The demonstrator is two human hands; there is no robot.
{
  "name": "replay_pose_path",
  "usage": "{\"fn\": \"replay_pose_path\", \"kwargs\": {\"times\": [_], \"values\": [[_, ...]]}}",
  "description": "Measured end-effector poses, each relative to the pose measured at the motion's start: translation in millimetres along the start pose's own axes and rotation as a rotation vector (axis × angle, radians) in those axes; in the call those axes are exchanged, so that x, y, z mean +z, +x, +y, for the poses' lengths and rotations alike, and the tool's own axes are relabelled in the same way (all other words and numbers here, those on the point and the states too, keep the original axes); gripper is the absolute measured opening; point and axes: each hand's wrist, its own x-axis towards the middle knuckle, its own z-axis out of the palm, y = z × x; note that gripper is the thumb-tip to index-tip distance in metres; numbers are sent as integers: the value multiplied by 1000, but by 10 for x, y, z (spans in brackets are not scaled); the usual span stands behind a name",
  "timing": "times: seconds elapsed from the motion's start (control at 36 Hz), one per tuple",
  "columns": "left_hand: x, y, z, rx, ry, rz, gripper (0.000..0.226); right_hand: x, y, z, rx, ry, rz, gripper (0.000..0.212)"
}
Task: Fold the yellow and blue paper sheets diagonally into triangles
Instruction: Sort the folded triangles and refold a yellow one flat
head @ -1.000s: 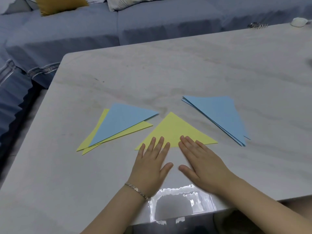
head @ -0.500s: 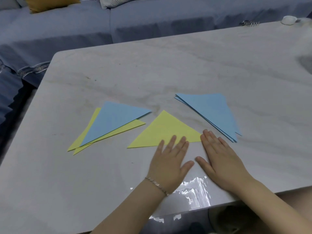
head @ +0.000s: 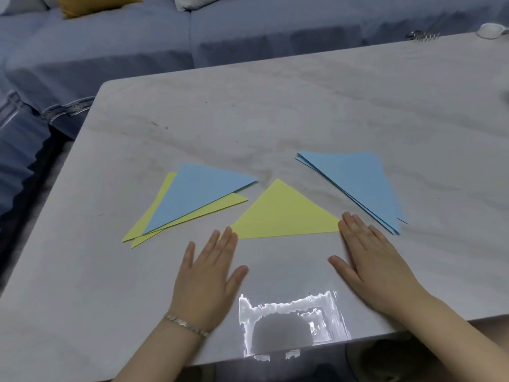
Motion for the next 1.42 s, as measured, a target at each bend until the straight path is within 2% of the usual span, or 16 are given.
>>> {"fn": "replay_pose_path", "kwargs": {"times": [0.06, 0.11, 0.17, 0.22, 0.31, 0.33, 0.44, 0.53, 0.58, 0.69, 0.81, 0.92, 0.97, 1.14, 1.28, 1.42], "values": [[-48, -47, -35, -22, -42, 11, 76, -31, 30, -36, 32, 66, 53, 64], [-92, -61, -21, -78, -104, 36, 86, -102, 111, -96, 96, 147, 122, 41], [-140, -32, -37, -138, -170, 171, 69, -195, 238, -192, 141, 229, 134, 30], [-227, 27, -108, -178, -207, 320, 44, -269, 393, -318, 171, 269, 91, 40], [-385, 158, -272, -287, -269, 477, 18, -311, 637, -478, 235, 238, -23, 66], [-434, 213, -314, -343, -300, 498, 20, -317, 703, -519, 252, 204, -65, 72], [-544, 440, -483, -537, -438, 353, 59, -353, 851, -623, 320, 144, -221, 81], [-550, 554, -566, -572, -420, 261, 67, -356, 840, -630, 356, 184, -240, 83], [-519, 589, -578, -569, -409, 225, 68, -341, 795, -605, 371, 282, -204, 77], [-448, 587, -554, -557, -417, 269, 64, -305, 659, -542, 291, 449, -93, 46], [-443, 594, -563, -588, -423, 285, 69, -341, 547, -425, 234, 703, 132, 19], [-426, 607, -608, -582, -465, 285, 68, -517, 592, -227, 376, 884, 418, 26], [-421, 603, -602, -565, -481, 308, 67, -578, 649, -74, 472, 881, 473, 35], [-446, 566, -547, -459, -462, 389, 61, -508, 700, 208, 627, 557, 312, 65], [-515, 505, -415, -374, -769, 420, 50, -467, 566, -31, 418, 459, 362, 49], [-522, 510, -217, -128, -947, 232, 46, -406, 432, -306, 121, 540, 402, 34]]}}
